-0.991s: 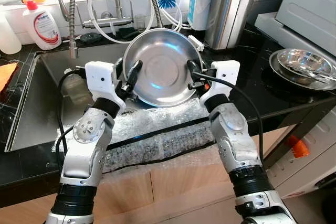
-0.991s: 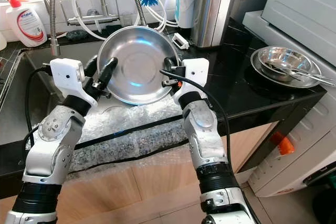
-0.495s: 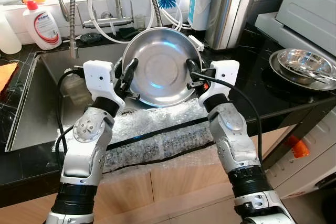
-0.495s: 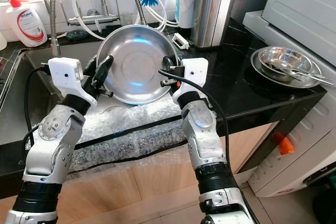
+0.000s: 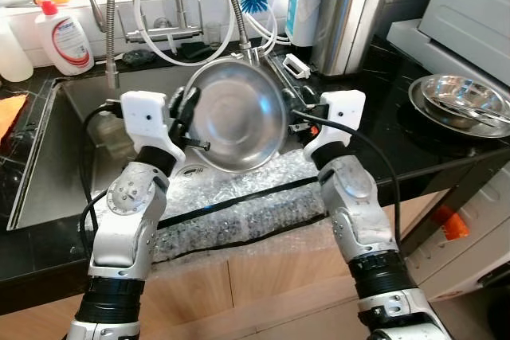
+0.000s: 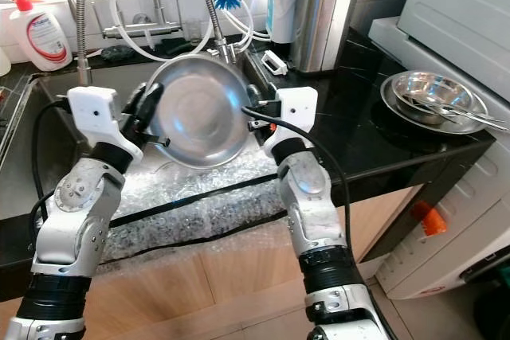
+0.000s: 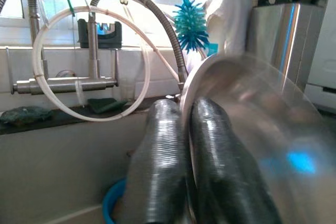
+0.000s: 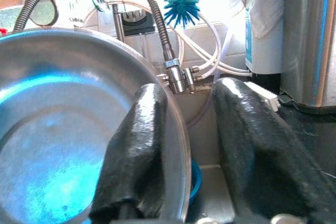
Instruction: Kitchen organization
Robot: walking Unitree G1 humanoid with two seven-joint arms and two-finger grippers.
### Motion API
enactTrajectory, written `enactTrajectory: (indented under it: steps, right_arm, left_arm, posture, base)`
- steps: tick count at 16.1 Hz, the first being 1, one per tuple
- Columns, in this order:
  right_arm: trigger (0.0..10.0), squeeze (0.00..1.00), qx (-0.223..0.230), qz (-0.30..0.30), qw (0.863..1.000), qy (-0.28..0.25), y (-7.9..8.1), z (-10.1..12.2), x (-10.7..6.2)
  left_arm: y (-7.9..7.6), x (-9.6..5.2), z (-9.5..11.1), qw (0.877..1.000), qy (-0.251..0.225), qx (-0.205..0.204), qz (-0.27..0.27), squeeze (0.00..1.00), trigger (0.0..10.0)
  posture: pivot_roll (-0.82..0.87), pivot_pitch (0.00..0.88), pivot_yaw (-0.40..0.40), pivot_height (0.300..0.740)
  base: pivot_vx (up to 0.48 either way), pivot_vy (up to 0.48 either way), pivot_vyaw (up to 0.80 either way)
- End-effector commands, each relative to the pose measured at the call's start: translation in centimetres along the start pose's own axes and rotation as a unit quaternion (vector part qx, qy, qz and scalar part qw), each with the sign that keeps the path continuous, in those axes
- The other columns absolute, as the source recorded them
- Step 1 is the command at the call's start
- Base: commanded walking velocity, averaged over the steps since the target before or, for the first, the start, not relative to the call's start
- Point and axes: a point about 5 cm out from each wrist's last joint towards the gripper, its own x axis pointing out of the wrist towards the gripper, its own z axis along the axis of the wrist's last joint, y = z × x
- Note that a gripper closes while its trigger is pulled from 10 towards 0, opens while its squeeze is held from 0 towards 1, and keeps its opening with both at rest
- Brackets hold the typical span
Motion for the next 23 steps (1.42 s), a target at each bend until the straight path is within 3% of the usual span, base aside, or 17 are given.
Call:
enactTrajectory:
  steps: [1,2,4,7,8,9,10,13,15,16,19,23]
  right_arm:
    - [10.0,1.00,-0.003,0.010,1.000,-0.011,0.4,0.6,0.4]
    - [10.0,1.00,-0.004,0.010,1.000,-0.010,0.4,0.6,0.4]
    - [10.0,0.00,-0.005,0.010,1.000,-0.009,0.4,0.5,0.4]
    - [10.0,0.00,-0.006,0.009,1.000,-0.010,0.4,0.6,0.3]
    - [10.0,0.00,-0.007,0.009,1.000,-0.012,0.3,0.7,0.3]
    - [10.0,0.00,-0.008,0.008,1.000,-0.013,0.3,0.7,0.3]
    - [10.0,0.00,-0.010,0.005,1.000,-0.019,0.2,0.9,0.2]
    - [10.0,0.00,-0.036,-0.012,0.998,-0.056,-0.4,1.9,-0.9]
    - [10.0,0.00,-0.056,-0.017,0.996,-0.063,-0.9,2.1,-2.0]
    - [10.0,0.00,-0.060,-0.023,0.996,-0.056,-1.2,1.7,-2.8]
    - [10.0,0.00,-0.070,-0.024,0.997,-0.039,-1.0,1.0,-3.7]
    - [10.0,0.00,-0.068,-0.014,0.997,-0.037,0.0,0.9,-3.6]
  left_arm:
    - [0.6,0.2,0.8,1.000,-0.021,-0.005,0.022,0.00,0.0]
    - [1.2,0.3,1.4,0.998,-0.041,-0.024,0.052,0.00,0.0]
    - [2.4,0.4,2.4,0.990,-0.079,-0.046,0.110,0.00,0.0]
    - [3.8,0.4,4.0,0.976,-0.125,-0.047,0.173,0.00,0.0]
    - [4.5,0.4,4.4,0.971,-0.132,-0.023,0.198,0.00,0.0]
    - [4.7,0.4,4.3,0.971,-0.125,0.002,0.203,0.00,1.5]
    - [4.9,0.3,3.8,0.972,-0.107,0.045,0.202,0.00,10.0]
    - [5.8,-0.6,1.8,0.972,-0.068,0.115,0.192,0.00,10.0]
    - [6.5,-1.2,0.9,0.970,-0.048,0.128,0.202,0.00,10.0]
    - [6.7,-1.5,0.1,0.967,-0.034,0.160,0.196,0.00,10.0]
    - [6.8,-1.6,-2.1,0.970,0.008,0.151,0.193,0.00,10.0]
    - [6.3,-1.4,-4.3,0.971,0.046,0.143,0.184,0.00,10.0]
  posture:
    - [0.02,0.000,-0.015,0.740]
    - [0.02,0.000,-0.015,0.740]
    - [0.02,0.000,-0.015,0.740]
    - [0.01,0.000,-0.017,0.740]
    - [0.01,0.000,-0.016,0.740]
    - [0.02,0.000,-0.016,0.740]
    - [0.01,0.000,-0.015,0.740]
    - [0.01,0.000,-0.015,0.740]
    - [0.00,0.000,-0.015,0.740]
    - [0.00,0.000,-0.013,0.740]
    - [-0.01,0.000,-0.009,0.740]
    - [-0.01,0.000,-0.007,0.740]
  base:
    - [0.000,0.000,0.00]
    - [0.000,0.000,0.00]
    - [0.000,0.000,0.00]
    - [0.000,0.000,0.00]
    - [0.000,0.000,0.00]
    - [0.000,0.000,0.00]
    - [0.000,0.000,0.00]
    - [0.000,0.000,0.00]
    - [0.000,0.000,0.00]
    - [0.000,0.000,0.00]
    - [0.000,0.000,0.00]
    - [0.000,0.000,0.00]
